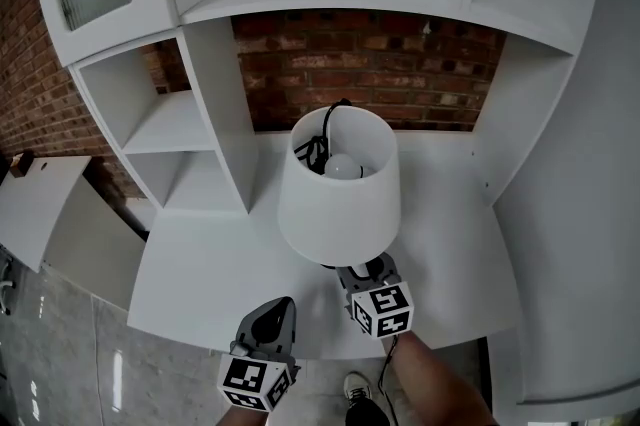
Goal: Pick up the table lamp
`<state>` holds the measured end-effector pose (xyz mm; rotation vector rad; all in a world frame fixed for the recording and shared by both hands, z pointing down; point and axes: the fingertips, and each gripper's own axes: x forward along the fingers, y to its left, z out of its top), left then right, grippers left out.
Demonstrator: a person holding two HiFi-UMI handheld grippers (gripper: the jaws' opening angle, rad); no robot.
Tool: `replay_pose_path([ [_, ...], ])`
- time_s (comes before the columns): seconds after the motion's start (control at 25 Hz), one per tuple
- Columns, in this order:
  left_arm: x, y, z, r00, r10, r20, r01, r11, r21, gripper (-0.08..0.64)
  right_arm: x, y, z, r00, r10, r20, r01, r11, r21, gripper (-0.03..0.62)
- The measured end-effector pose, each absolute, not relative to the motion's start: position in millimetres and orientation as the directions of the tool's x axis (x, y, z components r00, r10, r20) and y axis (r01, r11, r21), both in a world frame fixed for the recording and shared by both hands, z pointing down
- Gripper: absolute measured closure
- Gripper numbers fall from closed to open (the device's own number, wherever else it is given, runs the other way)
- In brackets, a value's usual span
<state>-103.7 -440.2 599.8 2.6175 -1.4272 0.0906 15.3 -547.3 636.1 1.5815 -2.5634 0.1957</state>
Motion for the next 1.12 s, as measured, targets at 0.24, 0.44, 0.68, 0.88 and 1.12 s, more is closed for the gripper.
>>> replay_pose_path([
  [0.24,-103.8,-440.9,603.7,0.536,-0.836,0.118,-0.843,-0.525,0.111,0.563,13.7,-569.1,638.7,-0.456,-0.876,0.153,-0.889,0.456,-0.038,0.408],
  [0.44,-102.0,-437.7,607.5,0.531,-0.832,0.159,-0.847,-0.517,0.122,0.563,9.9,-582.7,636.0,-0.468,-0.874,0.133,-0.883,0.467,-0.036,0.408],
  [0.68,-103.3,-437.0,612.1,0.531,-0.834,0.150,-0.847,-0.519,0.115,0.563,1.4,-594.7,631.2,-0.481,-0.870,0.109,-0.876,0.482,-0.019,0.408],
  [0.88,-109.2,-434.5,614.9,0.508,-0.840,0.193,-0.861,-0.498,0.100,0.563,-3.7,-600.2,623.6,-0.484,-0.871,0.079,-0.875,0.484,-0.027,0.408],
  [1.12,-105.5,-434.3,603.7,0.509,-0.845,0.163,-0.861,-0.494,0.126,0.562,-6.5,-606.5,624.8,-0.488,-0.870,0.074,-0.873,0.486,-0.043,0.408],
])
